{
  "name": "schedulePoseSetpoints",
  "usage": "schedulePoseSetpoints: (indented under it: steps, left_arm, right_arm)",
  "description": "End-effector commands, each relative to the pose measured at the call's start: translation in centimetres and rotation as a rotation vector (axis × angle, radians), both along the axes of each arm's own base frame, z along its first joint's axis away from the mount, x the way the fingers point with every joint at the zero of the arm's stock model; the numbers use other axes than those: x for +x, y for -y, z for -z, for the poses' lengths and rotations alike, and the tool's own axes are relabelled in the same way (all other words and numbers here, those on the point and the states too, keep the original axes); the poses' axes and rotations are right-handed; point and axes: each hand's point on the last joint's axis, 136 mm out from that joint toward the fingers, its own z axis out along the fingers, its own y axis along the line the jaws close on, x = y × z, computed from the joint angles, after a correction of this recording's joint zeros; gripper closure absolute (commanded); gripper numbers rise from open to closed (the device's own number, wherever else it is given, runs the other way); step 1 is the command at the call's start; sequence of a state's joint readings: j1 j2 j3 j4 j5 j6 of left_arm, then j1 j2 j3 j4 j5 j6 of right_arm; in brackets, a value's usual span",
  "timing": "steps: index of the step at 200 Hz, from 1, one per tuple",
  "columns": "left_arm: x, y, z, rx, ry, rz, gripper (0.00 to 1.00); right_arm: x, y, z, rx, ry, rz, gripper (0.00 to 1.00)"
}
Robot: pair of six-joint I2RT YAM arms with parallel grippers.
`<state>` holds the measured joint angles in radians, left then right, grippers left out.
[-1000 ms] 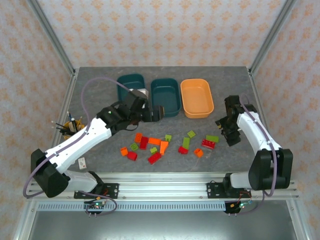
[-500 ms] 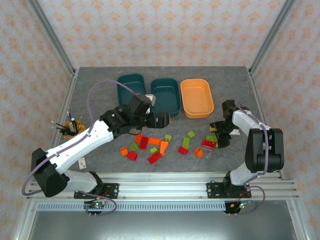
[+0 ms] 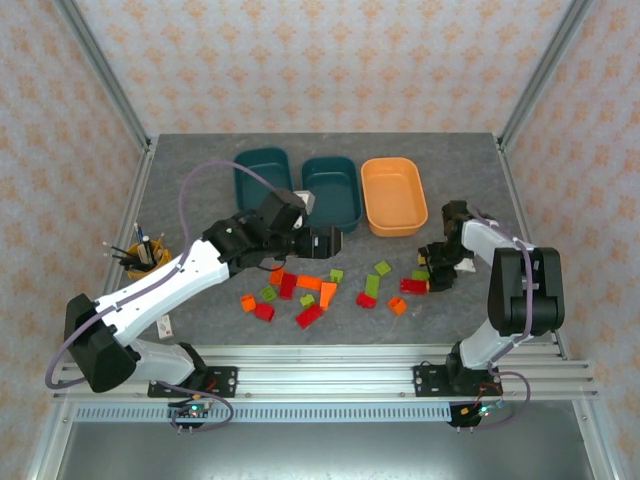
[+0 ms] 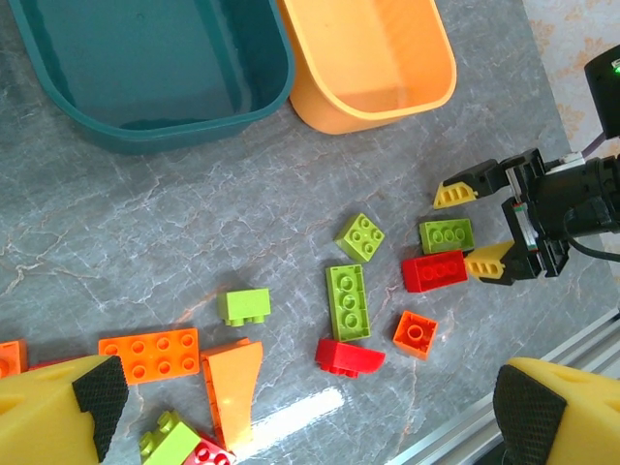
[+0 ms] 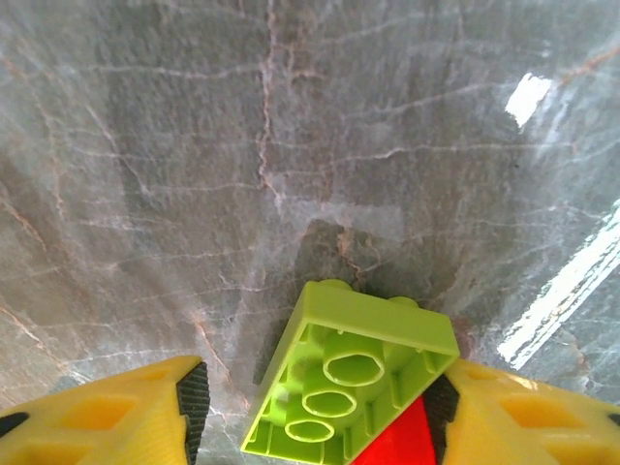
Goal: Sort the legos into containers by color
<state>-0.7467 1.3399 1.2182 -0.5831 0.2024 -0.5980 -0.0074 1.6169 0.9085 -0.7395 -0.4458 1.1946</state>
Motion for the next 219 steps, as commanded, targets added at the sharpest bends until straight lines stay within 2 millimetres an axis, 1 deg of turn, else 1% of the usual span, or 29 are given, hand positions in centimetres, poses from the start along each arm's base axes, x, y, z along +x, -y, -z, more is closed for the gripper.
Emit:
schedulePoseSetpoints:
  steps: [1,14,52,65,90,114,127,135,144,163,177,190,199,210,219]
  left_arm:
    - [0.2,0.8,-0.8,-0.022,0.016,0.014,0.00]
    - [0.3,0.9,-0.9,-0.027,0.018,0.016,0.00]
    - [0.3,1.0,-0.8,-0.029,0.015,0.019,0.00]
    - [0.3,1.0,-0.7,-0.030,0.015,0.019,0.00]
    - [0.3,0.9,-0.8,-0.027,0.019,0.013,0.00]
    - [0.4,0.9,-0.9,-0.031,0.021,0.012,0.00]
    - [0.4,1.0,-1.0,-0.037,0.023,0.009,0.00]
    - [0.5,1.0,-1.1,-0.042,0.025,0.006,0.00]
    - [0.5,1.1,-1.5,-0.052,0.028,0.002,0.00]
    - [0.9,1.4,-2.8,-0.079,0.039,-0.008,0.00]
    - [1.4,1.5,-4.2,-0.110,0.049,-0.020,0.00]
    - [2.1,1.4,-5.2,-0.136,0.049,-0.041,0.00]
    - [2.7,1.3,-5.6,-0.150,0.045,-0.057,0.00]
    - [3.6,0.9,-5.9,-0.164,0.037,-0.087,0.00]
    - [4.5,0.5,-6.0,-0.173,0.026,-0.112,0.00]
  right_arm:
    - [-0.2,0.4,0.1,-0.014,-0.034,0.057,0.40]
    - [-0.3,0.4,0.3,-0.015,-0.045,0.062,0.43]
    - [-0.4,0.2,1.4,-0.006,-0.055,0.069,0.45]
    - [-0.6,0.3,1.6,-0.010,-0.065,0.072,0.48]
    - [-0.6,0.7,1.4,-0.038,-0.069,0.074,0.56]
    - [-0.2,1.2,0.9,-0.065,-0.044,0.070,0.60]
    - [0.3,1.4,0.4,-0.082,-0.017,0.060,0.65]
    - [0.7,1.8,-0.3,-0.107,0.005,0.039,0.67]
    - [1.3,2.2,-1.6,-0.145,0.034,0.009,0.67]
    - [3.2,3.0,-5.9,-0.250,0.133,-0.085,0.67]
    - [5.0,2.7,-9.0,-0.302,0.219,-0.172,0.66]
    - [6.6,1.5,-11.5,-0.334,0.286,-0.258,0.66]
    - [7.9,0.3,-12.7,-0.340,0.333,-0.317,0.66]
    - [9.4,-1.1,-13.4,-0.342,0.371,-0.376,0.66]
    - [10.7,-2.2,-13.4,-0.332,0.389,-0.416,0.66]
